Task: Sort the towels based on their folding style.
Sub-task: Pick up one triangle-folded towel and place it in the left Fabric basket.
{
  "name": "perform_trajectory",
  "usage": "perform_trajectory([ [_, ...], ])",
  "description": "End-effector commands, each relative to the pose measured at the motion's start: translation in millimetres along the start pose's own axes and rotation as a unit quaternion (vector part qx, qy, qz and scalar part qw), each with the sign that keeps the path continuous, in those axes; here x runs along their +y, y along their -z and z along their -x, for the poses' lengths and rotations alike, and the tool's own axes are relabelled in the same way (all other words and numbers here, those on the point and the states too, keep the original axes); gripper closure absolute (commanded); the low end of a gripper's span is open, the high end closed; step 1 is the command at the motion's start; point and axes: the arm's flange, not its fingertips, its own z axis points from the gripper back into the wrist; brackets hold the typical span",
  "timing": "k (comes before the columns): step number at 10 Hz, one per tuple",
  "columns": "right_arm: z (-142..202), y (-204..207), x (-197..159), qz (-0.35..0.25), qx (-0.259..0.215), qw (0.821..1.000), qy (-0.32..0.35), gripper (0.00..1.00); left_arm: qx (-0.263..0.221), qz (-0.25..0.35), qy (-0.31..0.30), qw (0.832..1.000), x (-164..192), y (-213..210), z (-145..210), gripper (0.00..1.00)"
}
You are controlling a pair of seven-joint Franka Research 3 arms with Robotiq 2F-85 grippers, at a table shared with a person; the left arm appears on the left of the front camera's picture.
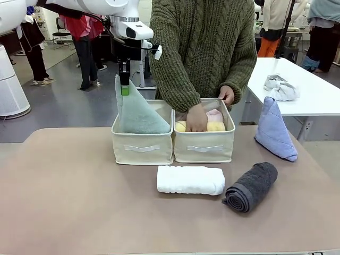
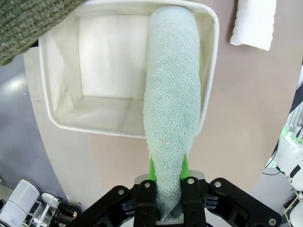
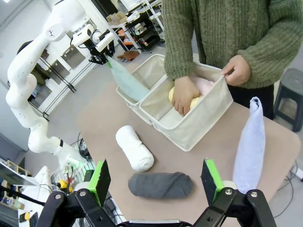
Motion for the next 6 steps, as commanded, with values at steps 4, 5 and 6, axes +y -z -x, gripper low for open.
perform_trajectory([
  [4,1.4,0.7,-0.6,-0.007,-0.005,1.0,-0.006,0.0,0.019,0.038,0.003,0.999,12.3,45.9,-7.5,0.82],
  [5,1.4,0.7,-0.6,-0.007,-0.005,1.0,-0.006,0.0,0.023,0.044,0.002,0.999,15.4,55.4,-6.6,0.82],
  [6,1.4,0.7,-0.6,-0.007,-0.005,1.0,-0.006,0.0,0.027,0.05,0.001,0.998,17.2,63.6,-8.8,0.82],
])
